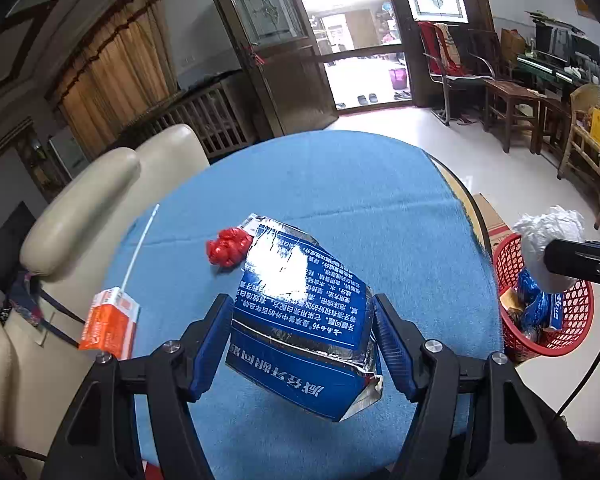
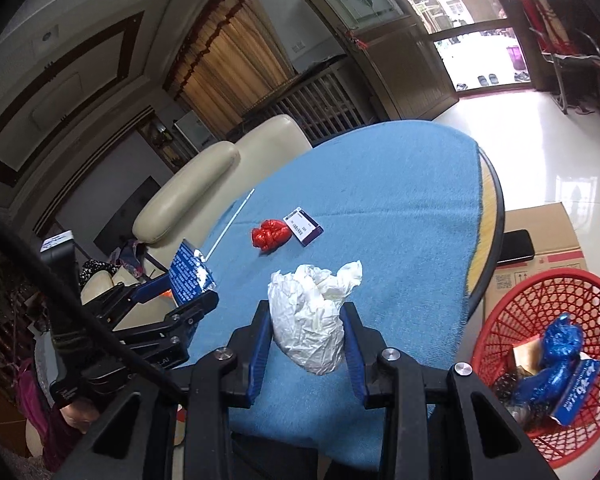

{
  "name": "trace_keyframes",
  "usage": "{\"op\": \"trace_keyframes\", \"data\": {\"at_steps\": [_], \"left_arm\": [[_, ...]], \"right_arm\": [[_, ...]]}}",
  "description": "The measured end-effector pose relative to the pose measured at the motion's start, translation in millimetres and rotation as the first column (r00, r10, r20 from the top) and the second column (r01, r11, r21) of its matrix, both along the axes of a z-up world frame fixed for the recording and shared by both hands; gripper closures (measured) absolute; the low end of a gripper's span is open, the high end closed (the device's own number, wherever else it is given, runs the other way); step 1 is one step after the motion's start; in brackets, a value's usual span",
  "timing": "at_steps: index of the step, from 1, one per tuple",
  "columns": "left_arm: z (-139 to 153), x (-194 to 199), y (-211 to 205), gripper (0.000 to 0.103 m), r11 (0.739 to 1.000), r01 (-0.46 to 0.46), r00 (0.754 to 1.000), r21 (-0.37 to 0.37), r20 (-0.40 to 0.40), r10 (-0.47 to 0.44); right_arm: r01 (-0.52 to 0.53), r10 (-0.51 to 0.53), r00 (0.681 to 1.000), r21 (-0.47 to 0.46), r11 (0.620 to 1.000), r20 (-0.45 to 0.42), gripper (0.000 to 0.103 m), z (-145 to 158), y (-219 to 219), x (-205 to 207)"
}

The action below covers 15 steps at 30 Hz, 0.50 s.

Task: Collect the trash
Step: 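Carry the toothpaste box and tissue ball over the red basket with both grippers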

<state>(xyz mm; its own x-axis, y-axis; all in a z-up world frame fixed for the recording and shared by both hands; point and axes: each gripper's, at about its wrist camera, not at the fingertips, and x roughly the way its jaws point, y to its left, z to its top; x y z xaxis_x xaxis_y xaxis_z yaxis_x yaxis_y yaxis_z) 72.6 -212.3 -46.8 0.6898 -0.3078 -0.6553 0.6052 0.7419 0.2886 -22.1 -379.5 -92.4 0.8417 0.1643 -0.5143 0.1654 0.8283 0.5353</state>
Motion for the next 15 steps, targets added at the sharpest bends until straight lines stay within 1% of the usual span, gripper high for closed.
{"op": "trace_keyframes", "data": {"at_steps": [3,8,15], "left_arm": [[5.3,-5.7,0.1,0.032,1.0,-0.006,1.0,-0.005,0.015,0.006],[6.2,-15.3,-4.6,0.032,1.0,-0.024,0.999,-0.001,0.045,0.024],[6.1,-26.6,-18.6,0.032,1.0,-0.011,0.998,0.019,0.062,0.01]], "right_arm": [[0.015,-0.015,1.0,-0.007,1.0,0.016,0.067,5.3,-3.6,-14.0],[0.042,-0.041,0.999,-0.011,0.999,0.024,0.067,7.4,-10.3,-31.3],[0.083,-0.083,0.996,-0.008,0.996,0.025,0.067,3.0,-25.5,-51.0]]}}
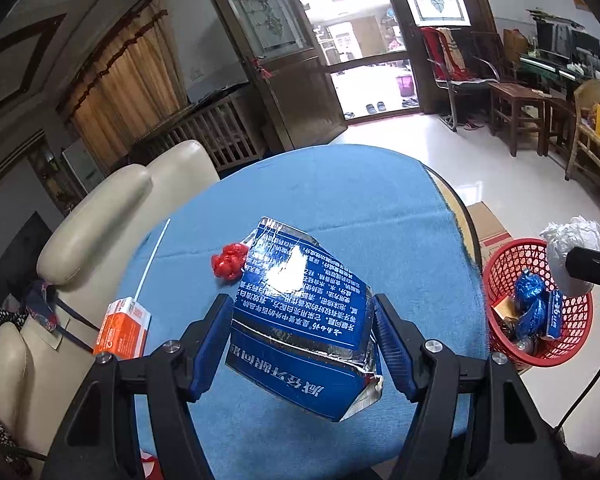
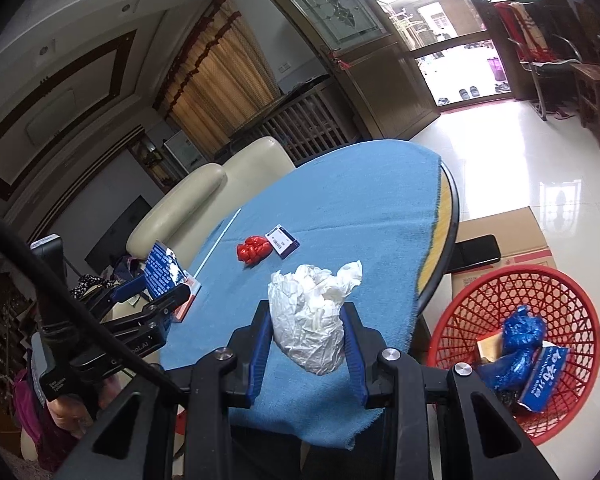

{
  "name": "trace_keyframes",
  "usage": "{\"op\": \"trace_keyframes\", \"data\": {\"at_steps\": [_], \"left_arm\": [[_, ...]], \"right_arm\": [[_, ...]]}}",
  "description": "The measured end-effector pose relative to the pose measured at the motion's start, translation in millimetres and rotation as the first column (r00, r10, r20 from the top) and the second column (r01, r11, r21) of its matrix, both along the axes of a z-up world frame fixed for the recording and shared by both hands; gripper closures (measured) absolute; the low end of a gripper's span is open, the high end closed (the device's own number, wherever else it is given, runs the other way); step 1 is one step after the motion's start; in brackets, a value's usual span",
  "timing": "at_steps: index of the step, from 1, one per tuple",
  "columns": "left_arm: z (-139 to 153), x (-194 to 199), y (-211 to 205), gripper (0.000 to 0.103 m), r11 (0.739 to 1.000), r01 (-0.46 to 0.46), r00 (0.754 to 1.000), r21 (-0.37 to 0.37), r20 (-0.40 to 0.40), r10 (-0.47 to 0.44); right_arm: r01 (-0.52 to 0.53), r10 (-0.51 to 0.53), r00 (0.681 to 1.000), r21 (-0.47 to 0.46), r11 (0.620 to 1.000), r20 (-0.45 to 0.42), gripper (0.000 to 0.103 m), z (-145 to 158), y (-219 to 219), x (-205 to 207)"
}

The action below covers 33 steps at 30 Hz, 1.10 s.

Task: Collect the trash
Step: 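Carry the toothpaste box and tissue ball over the red basket with both grippers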

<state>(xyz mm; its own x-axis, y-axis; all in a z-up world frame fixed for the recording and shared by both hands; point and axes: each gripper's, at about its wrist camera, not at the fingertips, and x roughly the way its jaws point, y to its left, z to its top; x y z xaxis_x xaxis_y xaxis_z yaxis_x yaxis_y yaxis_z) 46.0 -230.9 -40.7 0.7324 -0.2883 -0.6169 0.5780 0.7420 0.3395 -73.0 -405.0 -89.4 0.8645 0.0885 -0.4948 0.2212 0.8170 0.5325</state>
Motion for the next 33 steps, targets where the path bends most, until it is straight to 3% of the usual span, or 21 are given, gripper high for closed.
{"op": "trace_keyframes", "data": {"at_steps": [14,33], "left_arm": [[-6.8,-29.2,-63.0,0.032,0.992,0.113,0.993,0.064,0.02,-0.114],[-33.0,-74.4,-137.6,0.031,0.952,0.28,0.96,0.123,-0.019,-0.28]], "right_arm": [[0.083,-0.083,0.997,0.039,0.996,0.0,0.067,-16.7,-35.2,-34.2],[0.232,-0.228,0.973,0.139,0.963,-0.048,0.066,-54.7,-92.9,-82.3]]}}
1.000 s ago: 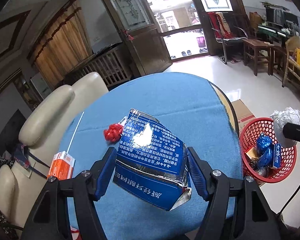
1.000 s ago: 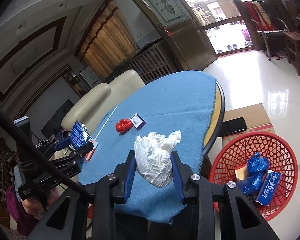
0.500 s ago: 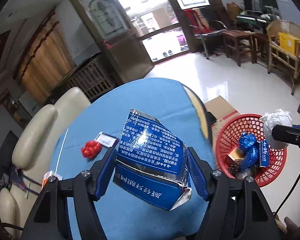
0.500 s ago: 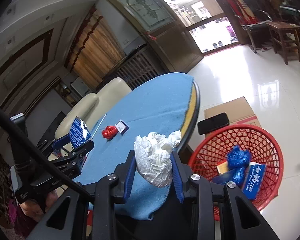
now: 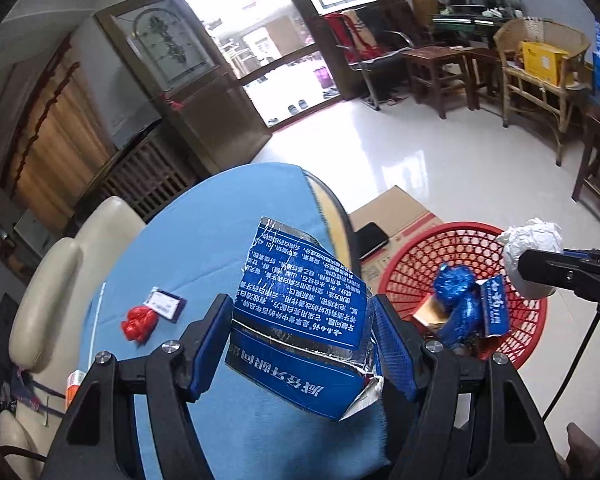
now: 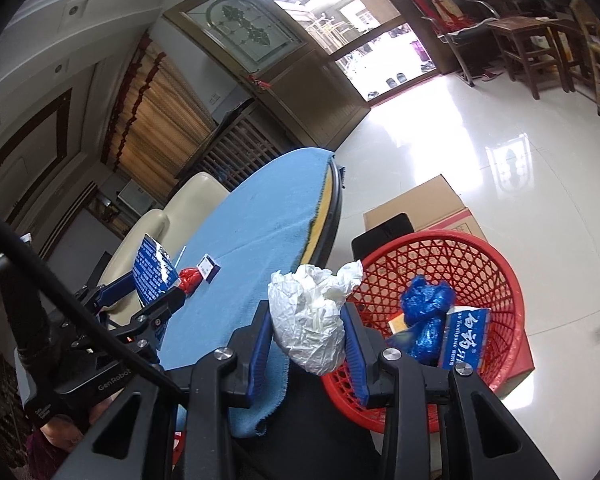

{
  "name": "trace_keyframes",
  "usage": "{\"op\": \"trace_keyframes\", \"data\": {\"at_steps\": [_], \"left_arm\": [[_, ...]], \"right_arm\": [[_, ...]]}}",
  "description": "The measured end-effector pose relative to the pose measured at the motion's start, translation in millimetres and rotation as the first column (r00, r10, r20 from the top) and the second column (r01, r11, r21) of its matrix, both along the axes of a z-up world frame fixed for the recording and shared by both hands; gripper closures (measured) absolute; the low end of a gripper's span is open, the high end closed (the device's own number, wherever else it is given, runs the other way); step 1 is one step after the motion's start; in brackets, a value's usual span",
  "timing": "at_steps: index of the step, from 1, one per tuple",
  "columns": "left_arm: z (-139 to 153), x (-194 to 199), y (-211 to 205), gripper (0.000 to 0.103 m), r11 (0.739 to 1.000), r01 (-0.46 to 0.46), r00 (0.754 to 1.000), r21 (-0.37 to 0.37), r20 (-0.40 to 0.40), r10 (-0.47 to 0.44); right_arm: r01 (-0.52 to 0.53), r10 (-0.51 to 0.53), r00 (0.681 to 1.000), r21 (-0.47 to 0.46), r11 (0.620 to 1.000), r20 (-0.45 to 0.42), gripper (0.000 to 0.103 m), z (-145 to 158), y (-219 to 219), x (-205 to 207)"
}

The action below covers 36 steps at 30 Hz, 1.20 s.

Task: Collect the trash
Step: 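Carry the toothpaste box and tissue ball over the red basket with both grippers, then open both grippers to drop the toothpaste box and tissue ball into the basket, then move the right gripper to the white medicine box while the left gripper approaches the red bag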

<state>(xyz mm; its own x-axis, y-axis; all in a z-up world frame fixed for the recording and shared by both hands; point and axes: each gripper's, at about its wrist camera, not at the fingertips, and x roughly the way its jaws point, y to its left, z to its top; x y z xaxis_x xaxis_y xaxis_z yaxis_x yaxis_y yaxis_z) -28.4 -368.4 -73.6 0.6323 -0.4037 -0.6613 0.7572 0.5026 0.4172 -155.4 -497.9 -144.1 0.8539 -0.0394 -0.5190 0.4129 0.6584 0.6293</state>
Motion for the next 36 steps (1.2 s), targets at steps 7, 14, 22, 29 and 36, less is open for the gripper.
{"op": "trace_keyframes", "data": {"at_steps": [7,14,22,29,36], "left_arm": [[-9.4,-7.8,-11.5,0.031,0.999,0.039,0.998,-0.001,-0.052,-0.039],[-17.4,-7.7,-17.6,0.031,0.996,0.08,0.983,-0.04,-0.163,-0.085],[-27.7,-10.0,-25.5,0.03,0.989,0.124,0.955,-0.075,-0.26,-0.14],[-40.3,-13.1,-35.5,0.03,0.984,0.171,0.942,-0.057,-0.284,-0.18],[-45.7,-1.3,-32.2,0.03,0.989,0.133,0.944,-0.059,-0.297,-0.145]], "right_arm": [[0.036,-0.036,0.999,0.03,0.999,-0.008,0.064,-10.3,-13.4,-9.2],[0.051,-0.05,0.999,0.041,0.998,-0.012,0.064,-14.5,-18.3,-11.0],[0.072,-0.071,0.997,0.051,0.996,-0.018,0.064,-17.0,-22.2,-14.2],[0.083,-0.08,0.996,0.084,0.993,-0.038,0.064,-22.2,-26.9,-14.2],[0.111,-0.105,0.993,0.125,0.986,-0.048,0.035,-30.2,-33.9,-19.7]]}}
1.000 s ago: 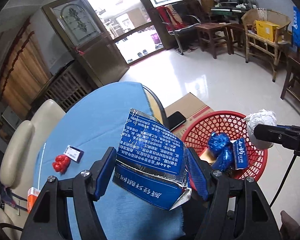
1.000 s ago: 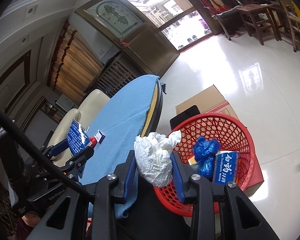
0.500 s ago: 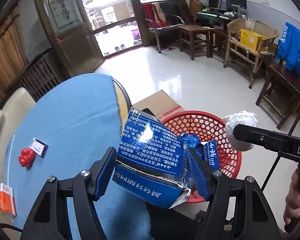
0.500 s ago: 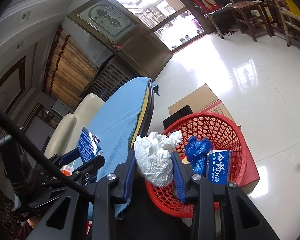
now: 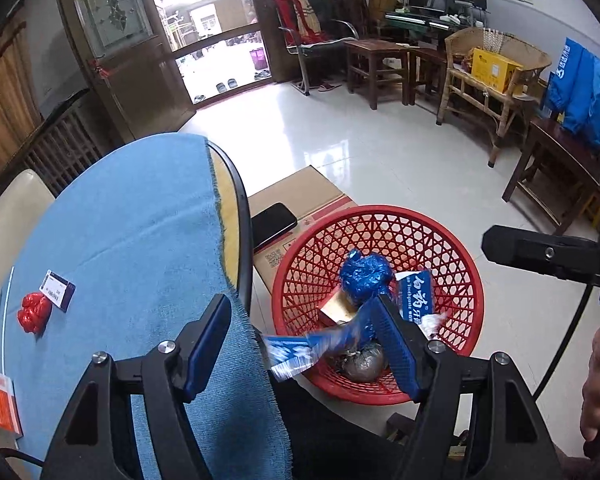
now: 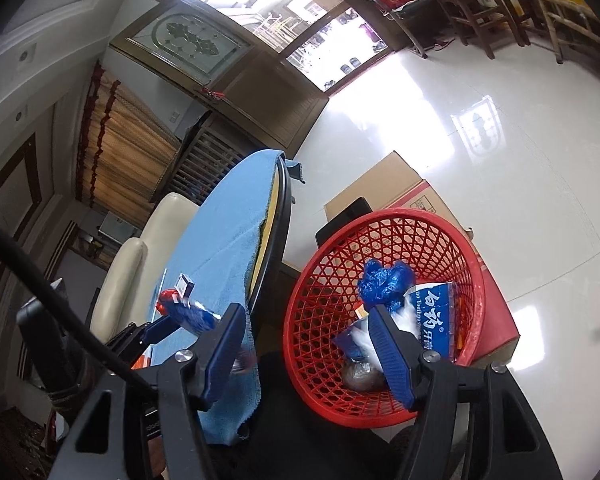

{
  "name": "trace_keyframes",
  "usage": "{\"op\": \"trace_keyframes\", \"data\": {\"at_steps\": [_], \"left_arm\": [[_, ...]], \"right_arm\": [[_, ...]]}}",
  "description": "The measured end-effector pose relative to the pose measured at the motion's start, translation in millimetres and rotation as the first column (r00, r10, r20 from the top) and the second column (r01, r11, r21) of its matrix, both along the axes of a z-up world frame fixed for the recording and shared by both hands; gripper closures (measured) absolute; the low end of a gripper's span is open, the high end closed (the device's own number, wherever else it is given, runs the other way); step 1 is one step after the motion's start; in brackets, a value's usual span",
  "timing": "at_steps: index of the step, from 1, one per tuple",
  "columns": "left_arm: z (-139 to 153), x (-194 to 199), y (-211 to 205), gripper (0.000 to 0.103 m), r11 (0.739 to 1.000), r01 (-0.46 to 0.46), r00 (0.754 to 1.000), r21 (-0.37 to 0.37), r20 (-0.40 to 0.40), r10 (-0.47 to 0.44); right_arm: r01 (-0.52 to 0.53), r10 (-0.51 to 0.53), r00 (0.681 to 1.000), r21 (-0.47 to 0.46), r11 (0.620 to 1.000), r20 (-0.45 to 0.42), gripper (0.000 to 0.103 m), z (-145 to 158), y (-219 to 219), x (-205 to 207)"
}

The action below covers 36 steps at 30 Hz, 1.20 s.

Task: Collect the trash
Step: 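Move the right gripper to the white medicine box while the left gripper approaches the red bag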

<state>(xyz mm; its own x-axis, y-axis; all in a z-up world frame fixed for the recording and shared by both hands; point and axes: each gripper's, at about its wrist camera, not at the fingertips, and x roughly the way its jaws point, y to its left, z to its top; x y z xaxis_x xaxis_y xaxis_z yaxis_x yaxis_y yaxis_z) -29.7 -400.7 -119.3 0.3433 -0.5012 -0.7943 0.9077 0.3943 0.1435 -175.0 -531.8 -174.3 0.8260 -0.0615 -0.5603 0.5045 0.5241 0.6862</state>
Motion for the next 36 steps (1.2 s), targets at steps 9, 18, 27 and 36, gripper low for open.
{"op": "trace_keyframes", "data": {"at_steps": [9,18,27,36], "left_arm": [[15.1,11.0,15.4,0.03,0.998,-0.033,0.999,-0.052,0.002,0.033],[14.3,41.3,61.3,0.03,0.986,-0.159,0.987,-0.05,-0.002,0.159],[10.5,98.5,147.0,0.03,0.92,-0.384,0.923,-0.075,0.003,0.386],[3.6,171.6,241.6,0.03,0.787,-0.61,0.792,-0.086,-0.034,0.61]], "right_arm": [[-0.021,0.021,1.0,-0.015,1.0,0.002,0.035,3.0,4.4,4.0],[-0.005,0.005,1.0,-0.021,1.0,0.007,0.035,7.2,1.1,-2.9],[-0.009,0.009,1.0,-0.034,0.999,0.001,0.035,12.9,5.0,-1.1],[-0.081,0.079,0.996,-0.062,0.995,-0.044,0.035,15.2,20.8,39.1]]}}
